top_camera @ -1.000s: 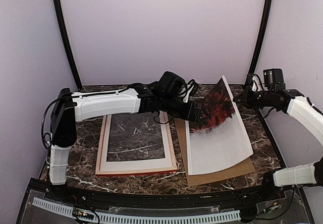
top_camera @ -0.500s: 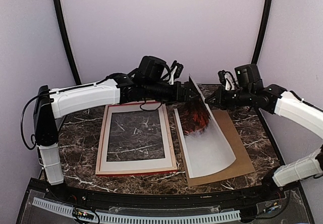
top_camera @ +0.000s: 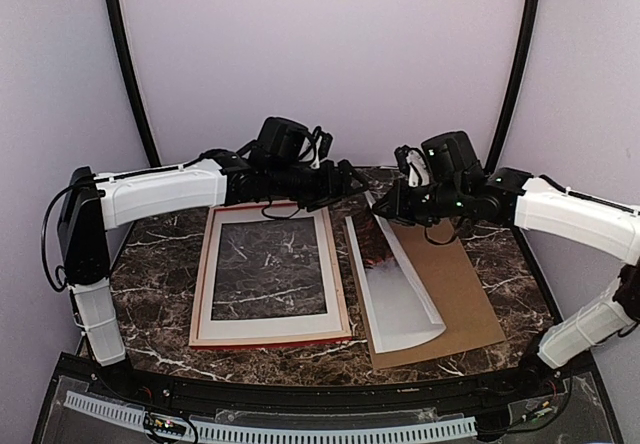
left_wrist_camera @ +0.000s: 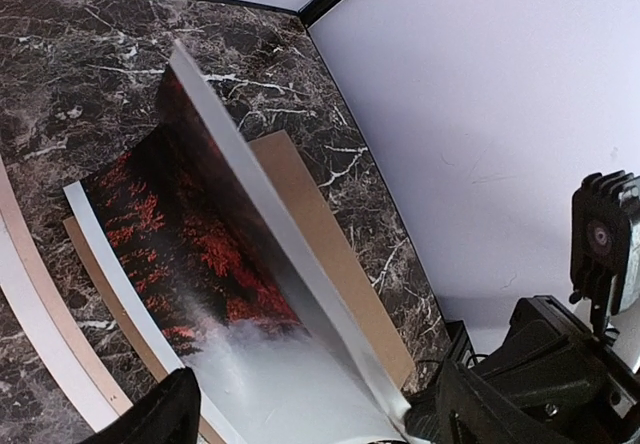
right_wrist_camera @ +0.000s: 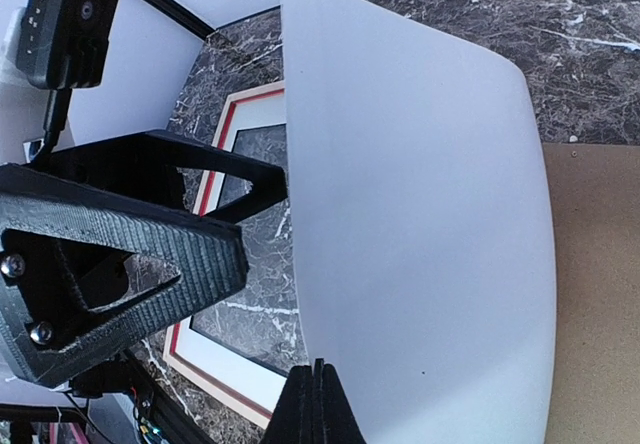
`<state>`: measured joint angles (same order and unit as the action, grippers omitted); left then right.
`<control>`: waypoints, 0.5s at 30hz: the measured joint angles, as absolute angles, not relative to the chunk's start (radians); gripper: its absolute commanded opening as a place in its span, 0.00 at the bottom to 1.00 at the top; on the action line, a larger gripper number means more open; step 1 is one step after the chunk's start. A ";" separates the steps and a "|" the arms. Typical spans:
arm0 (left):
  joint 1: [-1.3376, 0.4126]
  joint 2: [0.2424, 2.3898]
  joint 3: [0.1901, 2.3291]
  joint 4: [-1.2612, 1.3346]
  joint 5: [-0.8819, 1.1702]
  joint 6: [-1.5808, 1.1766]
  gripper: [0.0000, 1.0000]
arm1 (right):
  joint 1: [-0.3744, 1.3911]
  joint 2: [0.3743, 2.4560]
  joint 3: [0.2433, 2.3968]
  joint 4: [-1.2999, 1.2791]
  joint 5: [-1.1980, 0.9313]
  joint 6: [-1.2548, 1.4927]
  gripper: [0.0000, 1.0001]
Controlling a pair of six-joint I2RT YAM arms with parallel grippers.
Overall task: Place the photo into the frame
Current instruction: Pass from the right arm to the left
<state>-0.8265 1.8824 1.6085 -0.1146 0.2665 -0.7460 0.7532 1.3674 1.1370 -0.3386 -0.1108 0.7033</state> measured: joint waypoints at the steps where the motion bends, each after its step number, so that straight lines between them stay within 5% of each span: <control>1: -0.826 1.882 1.606 -0.113 0.267 -0.748 0.82 | 0.760 1.376 1.139 -0.336 -0.106 0.706 0.00; 15: -0.826 1.886 1.595 -0.070 0.281 -0.780 0.56 | 0.812 1.429 1.142 -0.297 -0.076 0.733 0.00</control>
